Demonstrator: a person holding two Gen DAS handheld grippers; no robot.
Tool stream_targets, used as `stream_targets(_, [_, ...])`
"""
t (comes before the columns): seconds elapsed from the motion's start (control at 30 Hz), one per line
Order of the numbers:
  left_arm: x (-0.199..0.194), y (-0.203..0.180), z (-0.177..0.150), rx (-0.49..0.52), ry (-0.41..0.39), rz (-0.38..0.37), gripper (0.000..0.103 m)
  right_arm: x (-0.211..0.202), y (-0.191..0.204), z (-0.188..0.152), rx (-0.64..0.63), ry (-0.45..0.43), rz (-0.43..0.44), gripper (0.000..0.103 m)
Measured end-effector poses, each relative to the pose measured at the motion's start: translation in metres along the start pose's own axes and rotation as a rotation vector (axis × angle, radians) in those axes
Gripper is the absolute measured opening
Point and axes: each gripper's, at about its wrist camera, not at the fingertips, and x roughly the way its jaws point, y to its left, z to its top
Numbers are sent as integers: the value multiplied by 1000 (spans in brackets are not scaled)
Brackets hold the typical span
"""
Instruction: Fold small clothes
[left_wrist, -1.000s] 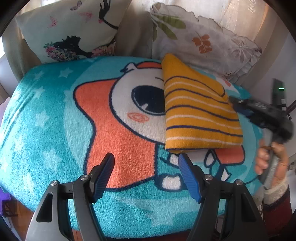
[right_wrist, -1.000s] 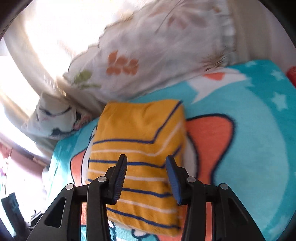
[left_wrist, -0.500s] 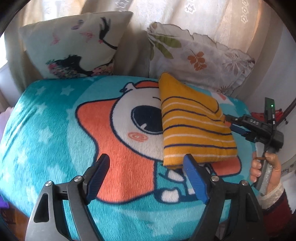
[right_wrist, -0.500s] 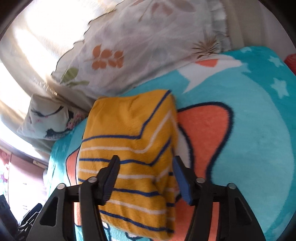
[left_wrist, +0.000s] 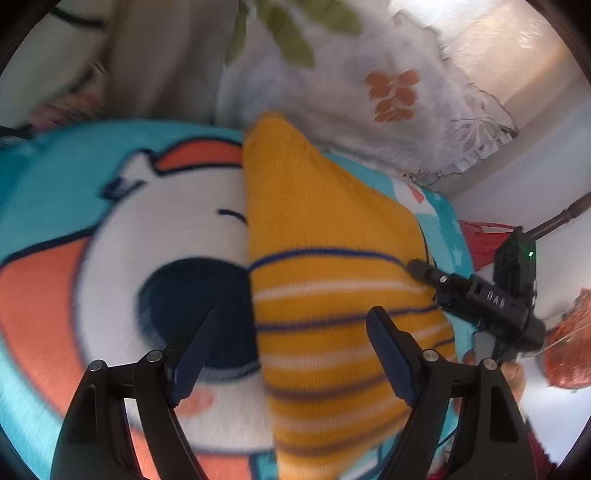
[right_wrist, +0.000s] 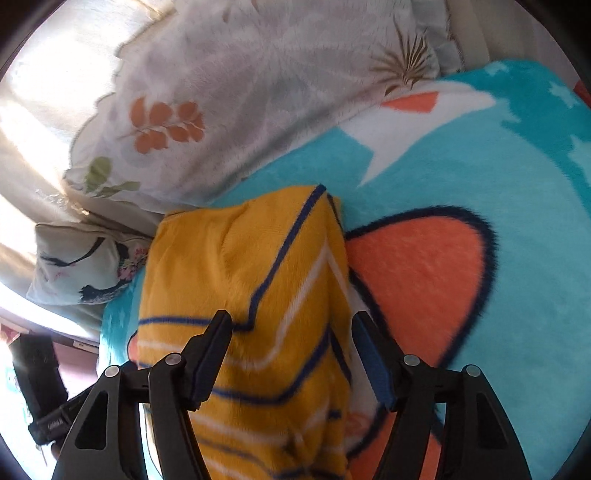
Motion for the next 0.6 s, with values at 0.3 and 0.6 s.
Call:
stream_targets(0.3, [16, 3, 18, -67, 53, -217, 61, 10, 22, 0, 60, 21, 112, 37])
stream_targets(0.6, [-36, 4, 31, 27, -9, 32, 70, 10, 75, 0, 17, -32, 151, 45])
